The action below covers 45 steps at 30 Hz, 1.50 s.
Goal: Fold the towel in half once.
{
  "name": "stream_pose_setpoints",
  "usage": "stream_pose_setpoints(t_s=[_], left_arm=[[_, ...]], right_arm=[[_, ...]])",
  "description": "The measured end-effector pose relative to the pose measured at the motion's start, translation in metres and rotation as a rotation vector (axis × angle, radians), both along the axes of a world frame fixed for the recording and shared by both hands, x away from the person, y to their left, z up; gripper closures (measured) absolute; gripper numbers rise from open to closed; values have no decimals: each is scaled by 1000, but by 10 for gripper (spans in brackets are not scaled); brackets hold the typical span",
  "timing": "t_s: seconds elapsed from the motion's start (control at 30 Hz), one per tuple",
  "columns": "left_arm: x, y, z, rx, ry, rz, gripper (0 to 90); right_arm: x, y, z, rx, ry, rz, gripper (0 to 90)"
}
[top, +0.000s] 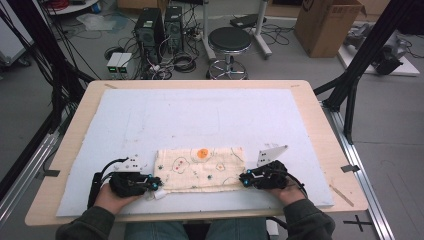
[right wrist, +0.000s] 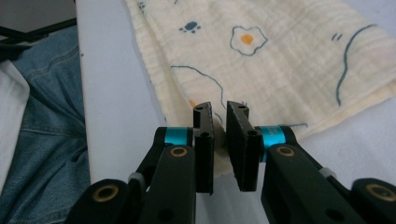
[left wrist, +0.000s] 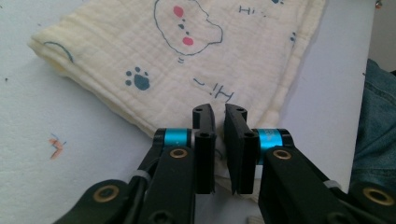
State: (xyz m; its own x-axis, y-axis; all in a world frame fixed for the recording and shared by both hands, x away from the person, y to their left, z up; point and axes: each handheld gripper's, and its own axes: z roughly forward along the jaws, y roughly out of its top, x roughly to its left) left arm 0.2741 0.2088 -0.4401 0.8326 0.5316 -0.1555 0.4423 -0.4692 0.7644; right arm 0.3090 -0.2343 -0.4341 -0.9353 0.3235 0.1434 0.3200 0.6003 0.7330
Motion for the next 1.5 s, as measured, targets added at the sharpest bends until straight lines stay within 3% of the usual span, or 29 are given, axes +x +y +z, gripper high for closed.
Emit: stream_pose_setpoints(t_s=[0.17, 0.47, 0.7, 0.77, 0.83, 0.9, 0.97, 1.1, 1.23, 1.5], left_arm=[[-1, 2, 2, -9, -16, 11, 846], [-5, 9, 9, -44, -35, 22, 849], [-10, 8, 6, -22, -17, -11, 845], [-10, 8, 8, -37, -16, -19, 797], [-10, 9, 11, -80, -16, -18, 729], [-9, 8, 15, -116, -25, -15, 697], [-6, 5, 16, -119, -27, -10, 677], [1, -1, 15, -125, -24, -9, 697], [7, -7, 9, -69, -10, -22, 762], [5, -10, 2, 17, 4, -45, 739]], right_arm=[[-3, 0, 6, 23, -25, 4, 823], [-10, -1, 12, 46, -28, 12, 831], [-18, -1, 6, 17, -3, 35, 828], [-19, 0, 2, 13, 33, 50, 749], [-19, 0, 4, 31, 35, 62, 697], [-18, -2, 10, 83, 30, 66, 659], [-15, -2, 15, 119, 23, 53, 650], [-5, 4, 13, 122, 33, 53, 653], [4, 15, 6, 75, 45, 37, 672], [2, 14, -3, 12, 14, 29, 642]])
